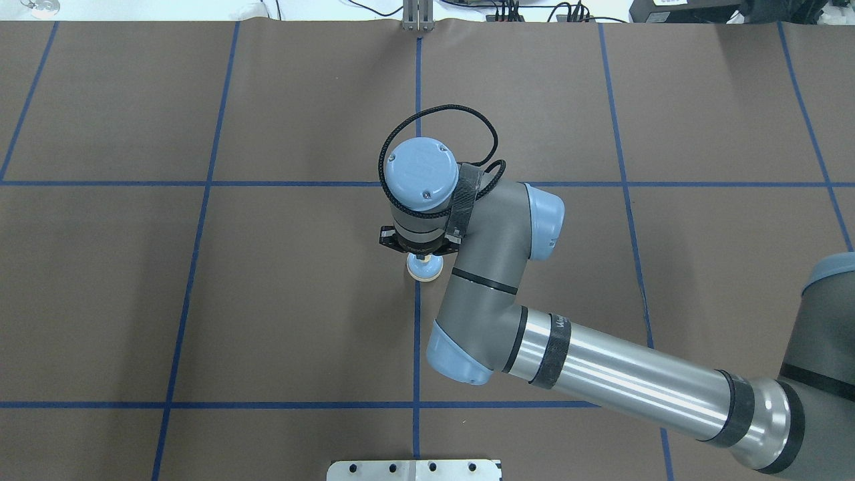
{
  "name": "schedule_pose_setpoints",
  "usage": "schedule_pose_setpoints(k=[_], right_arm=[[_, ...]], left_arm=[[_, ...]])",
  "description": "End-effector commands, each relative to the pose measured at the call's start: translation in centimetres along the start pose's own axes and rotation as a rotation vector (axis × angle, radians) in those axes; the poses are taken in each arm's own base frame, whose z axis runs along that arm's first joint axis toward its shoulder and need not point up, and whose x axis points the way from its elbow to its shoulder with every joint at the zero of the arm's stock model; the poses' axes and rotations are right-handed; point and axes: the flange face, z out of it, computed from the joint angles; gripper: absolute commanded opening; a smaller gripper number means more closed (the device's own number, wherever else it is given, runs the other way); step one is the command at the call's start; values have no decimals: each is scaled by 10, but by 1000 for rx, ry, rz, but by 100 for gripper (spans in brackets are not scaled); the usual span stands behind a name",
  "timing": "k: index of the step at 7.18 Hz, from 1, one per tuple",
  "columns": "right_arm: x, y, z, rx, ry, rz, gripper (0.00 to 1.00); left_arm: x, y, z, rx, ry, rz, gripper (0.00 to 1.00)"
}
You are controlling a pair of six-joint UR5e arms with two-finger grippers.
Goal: Place and press bell with both arms
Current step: 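Press down on the bell's top button with the right gripper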
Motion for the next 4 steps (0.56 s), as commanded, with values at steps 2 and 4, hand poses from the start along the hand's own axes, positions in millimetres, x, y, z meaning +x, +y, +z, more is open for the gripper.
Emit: schedule_pose_setpoints(k=[2, 4], right_arm=[[9, 1, 6, -5, 12, 4, 0], [11, 1, 9, -4, 18, 6, 0]], left_arm=[[1, 0, -1, 1, 0, 1, 100], [0, -1, 0, 1, 0, 1, 100]])
